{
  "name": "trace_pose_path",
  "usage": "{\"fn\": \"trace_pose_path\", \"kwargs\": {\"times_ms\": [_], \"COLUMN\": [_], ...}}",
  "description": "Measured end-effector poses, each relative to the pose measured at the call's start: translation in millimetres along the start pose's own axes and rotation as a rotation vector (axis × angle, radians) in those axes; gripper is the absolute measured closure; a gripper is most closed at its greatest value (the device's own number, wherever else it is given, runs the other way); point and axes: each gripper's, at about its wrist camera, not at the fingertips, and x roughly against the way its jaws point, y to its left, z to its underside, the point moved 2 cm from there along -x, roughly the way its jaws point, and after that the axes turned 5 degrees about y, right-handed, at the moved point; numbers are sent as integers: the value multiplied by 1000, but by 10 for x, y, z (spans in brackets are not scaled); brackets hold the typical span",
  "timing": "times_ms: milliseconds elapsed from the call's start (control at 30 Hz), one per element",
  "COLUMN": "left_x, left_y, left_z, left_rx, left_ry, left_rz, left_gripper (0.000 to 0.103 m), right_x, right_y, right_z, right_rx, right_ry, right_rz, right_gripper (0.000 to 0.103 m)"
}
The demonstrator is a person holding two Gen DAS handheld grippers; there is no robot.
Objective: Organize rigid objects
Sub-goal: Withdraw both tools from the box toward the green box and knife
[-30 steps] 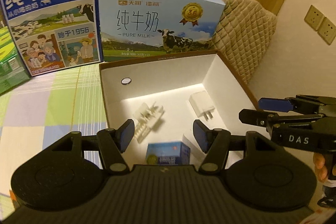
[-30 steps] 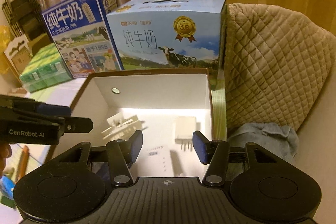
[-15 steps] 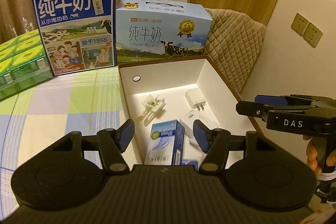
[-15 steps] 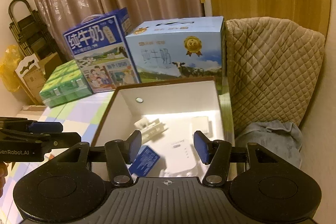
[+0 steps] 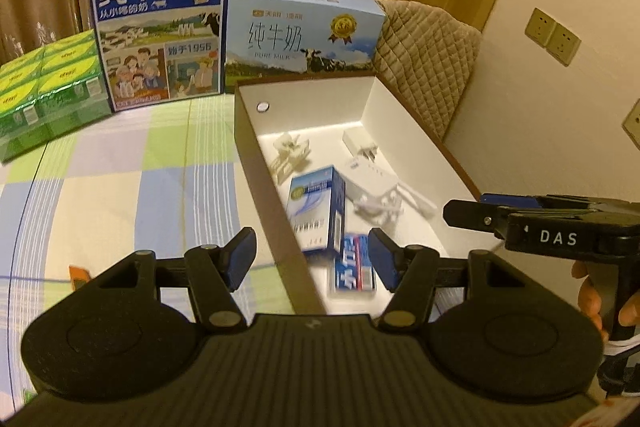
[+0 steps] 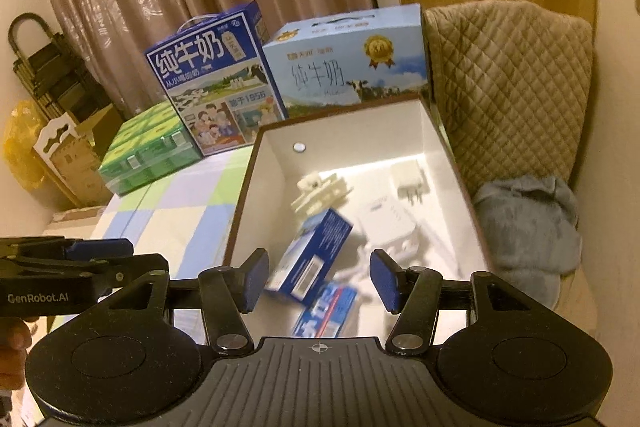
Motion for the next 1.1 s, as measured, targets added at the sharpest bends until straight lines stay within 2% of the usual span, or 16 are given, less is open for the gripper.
{"fn": "trace_pose_path", "kwargs": {"times_ms": [267,500,733,1100], "left_x": [276,503,691,901], "left_y": [284,523,829,1289], "left_z": [408,708,1022,1445], "left_rx": [10,50,123,245], "left_ry": [9,15,33,74], "left_rz": [-14,-31,-68,-155], "left_gripper": [46,46,46,46], "right_x": [19,-31,-162,-451], "right_y": [393,764,1082,1506], "right_z": [302,517,755,1068], "right_rx": [-3,26,58,117], "right_ry": [41,71,120,226], "right_rz": [3,-16,-53,-123], "right_gripper": [48,40,35,35]}}
